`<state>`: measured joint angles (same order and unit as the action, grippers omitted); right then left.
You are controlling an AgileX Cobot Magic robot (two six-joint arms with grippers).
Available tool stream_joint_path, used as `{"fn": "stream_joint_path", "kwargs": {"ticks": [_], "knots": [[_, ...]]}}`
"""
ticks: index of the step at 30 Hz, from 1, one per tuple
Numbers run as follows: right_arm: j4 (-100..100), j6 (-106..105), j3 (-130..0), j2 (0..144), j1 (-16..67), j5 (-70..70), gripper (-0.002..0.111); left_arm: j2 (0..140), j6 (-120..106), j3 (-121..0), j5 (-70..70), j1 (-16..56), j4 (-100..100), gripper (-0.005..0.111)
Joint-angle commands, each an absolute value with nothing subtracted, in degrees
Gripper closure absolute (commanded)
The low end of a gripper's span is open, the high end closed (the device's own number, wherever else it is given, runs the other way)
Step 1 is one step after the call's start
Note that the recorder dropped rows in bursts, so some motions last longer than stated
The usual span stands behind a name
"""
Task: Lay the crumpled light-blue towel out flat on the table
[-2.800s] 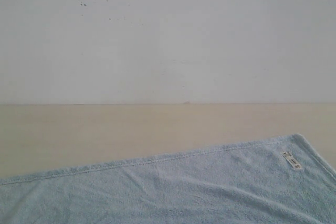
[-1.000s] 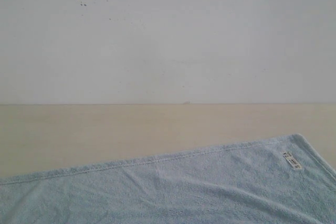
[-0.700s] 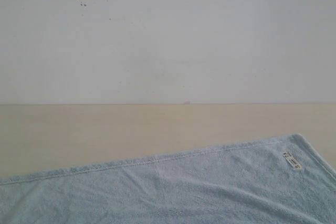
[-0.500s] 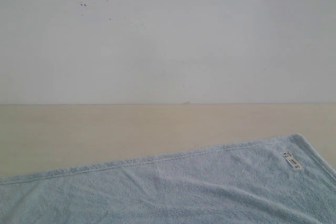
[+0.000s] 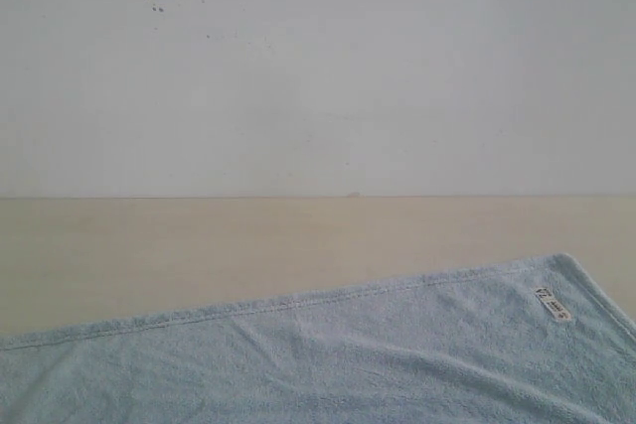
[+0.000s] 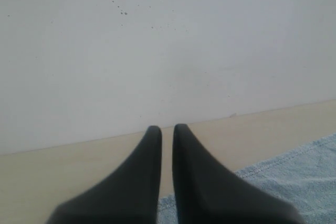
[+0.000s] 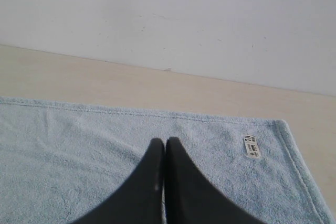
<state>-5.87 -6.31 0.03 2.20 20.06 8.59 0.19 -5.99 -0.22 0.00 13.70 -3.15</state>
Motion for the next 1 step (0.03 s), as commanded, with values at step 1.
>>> {"fn": "stream_joint_path", "kwargs": {"ticks": [1], "knots": [[-5.6, -6.3, 0.0, 1.9, 19.8, 8.4, 0.108, 0.0, -6.3, 0.0, 0.4, 13.9, -3.2, 0.099]]}}
